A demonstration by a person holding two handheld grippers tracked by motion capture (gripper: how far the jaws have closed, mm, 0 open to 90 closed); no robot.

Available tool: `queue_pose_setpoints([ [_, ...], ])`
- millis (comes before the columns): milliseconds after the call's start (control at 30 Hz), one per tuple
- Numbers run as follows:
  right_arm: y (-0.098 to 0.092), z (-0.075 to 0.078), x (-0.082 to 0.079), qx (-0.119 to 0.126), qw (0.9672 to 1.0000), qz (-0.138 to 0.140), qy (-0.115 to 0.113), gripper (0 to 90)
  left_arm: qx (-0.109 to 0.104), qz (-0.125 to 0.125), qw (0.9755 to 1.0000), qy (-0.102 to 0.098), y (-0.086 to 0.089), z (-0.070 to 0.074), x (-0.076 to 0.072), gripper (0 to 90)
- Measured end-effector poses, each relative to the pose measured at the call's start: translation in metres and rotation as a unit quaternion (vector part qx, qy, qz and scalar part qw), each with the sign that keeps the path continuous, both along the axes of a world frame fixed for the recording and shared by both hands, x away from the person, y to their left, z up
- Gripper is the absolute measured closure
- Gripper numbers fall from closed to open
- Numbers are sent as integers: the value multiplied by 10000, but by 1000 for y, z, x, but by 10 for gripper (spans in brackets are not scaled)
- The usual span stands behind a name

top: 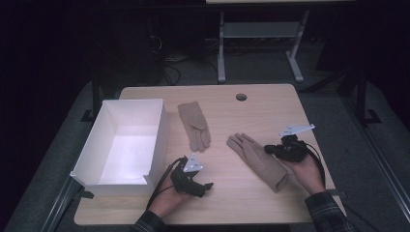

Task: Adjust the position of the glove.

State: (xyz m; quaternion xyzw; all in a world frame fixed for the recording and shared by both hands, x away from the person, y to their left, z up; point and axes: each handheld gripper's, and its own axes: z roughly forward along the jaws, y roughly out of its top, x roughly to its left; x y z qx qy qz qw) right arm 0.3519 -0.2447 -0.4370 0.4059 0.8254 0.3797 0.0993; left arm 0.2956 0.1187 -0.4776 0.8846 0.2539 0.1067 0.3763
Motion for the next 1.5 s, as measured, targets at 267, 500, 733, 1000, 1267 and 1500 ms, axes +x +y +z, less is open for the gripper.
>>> queue_pose_setpoints([
  [267, -6, -4, -9, -464, 9985, 278, -20, 827, -4, 1, 10000, -9, 0, 0, 0, 128],
  [500, -15, -14, -23, -887, 9950, 418, 160, 897, -9, 8, 10000, -5, 0, 0, 0, 128],
  [733, -11, -17, -35, -971, 9928, 616, 344, 900, -11, 3, 10000, -8, 0, 0, 0, 128],
  [1000, 8, -18, -50, -905, 9892, 1065, 447, 900, 4, 13, 10000, -25, 0, 0, 0, 128],
  [1267, 30, -17, -58, -856, 9844, 1460, 480, 900, -1, 14, 10000, -10, 0, 0, 0, 128],
  [1500, 35, -16, -61, -777, 9831, 1598, 439, 865, 1, 14, 10000, -9, 0, 0, 0, 128],
])
